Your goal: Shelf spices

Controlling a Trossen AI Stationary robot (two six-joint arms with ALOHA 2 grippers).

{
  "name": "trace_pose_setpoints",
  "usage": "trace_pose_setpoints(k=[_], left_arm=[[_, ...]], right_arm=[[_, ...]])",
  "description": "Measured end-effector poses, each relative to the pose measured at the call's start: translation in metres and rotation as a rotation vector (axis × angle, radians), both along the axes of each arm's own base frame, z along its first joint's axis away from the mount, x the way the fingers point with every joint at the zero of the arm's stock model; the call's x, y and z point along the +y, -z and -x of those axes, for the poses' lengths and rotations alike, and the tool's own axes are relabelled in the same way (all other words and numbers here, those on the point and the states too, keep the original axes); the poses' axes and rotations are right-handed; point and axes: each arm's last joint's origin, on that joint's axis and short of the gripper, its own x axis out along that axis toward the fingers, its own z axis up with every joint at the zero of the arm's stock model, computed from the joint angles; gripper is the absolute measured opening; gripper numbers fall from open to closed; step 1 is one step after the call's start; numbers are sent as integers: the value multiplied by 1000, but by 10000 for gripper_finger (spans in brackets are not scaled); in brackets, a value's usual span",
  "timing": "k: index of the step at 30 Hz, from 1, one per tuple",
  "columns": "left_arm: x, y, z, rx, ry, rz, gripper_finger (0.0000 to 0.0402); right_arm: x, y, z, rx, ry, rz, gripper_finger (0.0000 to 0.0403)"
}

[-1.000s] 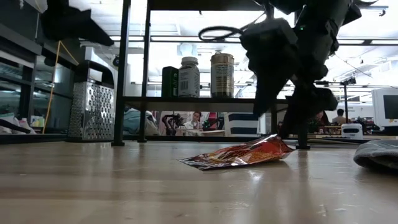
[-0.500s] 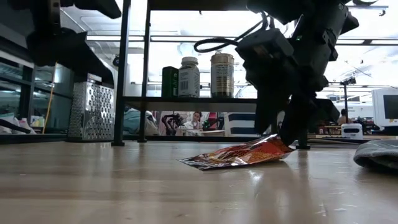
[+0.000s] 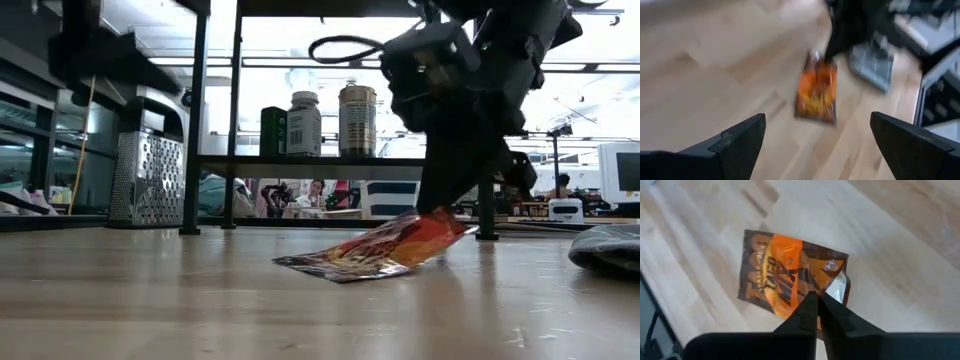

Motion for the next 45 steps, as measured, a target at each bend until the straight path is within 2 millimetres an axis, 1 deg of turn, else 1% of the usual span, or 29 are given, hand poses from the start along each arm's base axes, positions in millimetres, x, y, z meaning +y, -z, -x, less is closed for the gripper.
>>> trace_pose_setpoints(k=[2, 5, 7, 9, 14, 17, 19, 22, 25, 29, 34, 37, 39, 43, 45], left_arm=[[6, -12, 6, -33, -28, -13, 353], [17, -30, 19, -64, -52, -29, 353], [25, -44, 29, -100, -76, -45, 353], [34, -60, 42, -169, -117, -51, 353], [48, -98, 79, -436, -282, -37, 353], [49, -107, 93, -525, -331, -8, 353], [47, -108, 94, -536, -327, 29, 353], [42, -109, 89, -546, -315, 104, 353], [41, -113, 81, -580, -338, 127, 353], [43, -124, 68, -614, -344, 112, 353], [58, -136, 47, -632, -247, 86, 353], [68, -138, 33, -643, -200, 75, 353], [75, -139, 25, -659, -165, 98, 353], [79, -136, 10, -671, -86, 133, 353], [79, -136, 7, -689, -69, 149, 353]], right_arm=[[2, -4, 1, -12, -14, -5, 4], [5, -22, 6, -71, -44, -15, 2], [6, -42, 12, -139, -39, -19, 1], [6, -66, 20, -228, 3, -19, 1], [4, -126, 46, -534, 211, 24, 0], [2, -154, 55, -725, 330, 58, 0], [-1, -167, 55, -837, 370, 80, 0], [-5, -181, 50, -971, 384, 81, 0], [-10, -184, 44, -1018, 397, 94, 0], [-15, -184, 38, -1036, 367, 53, 0], [-16, -181, 29, -1054, 305, -13, 0], [-13, -185, 24, -1047, 280, -14, 0], [-12, -188, 21, -1035, 261, 5, 0], [-10, -197, 16, -1026, 241, 40, 0], [-10, -200, 15, -1016, 238, 55, 0]])
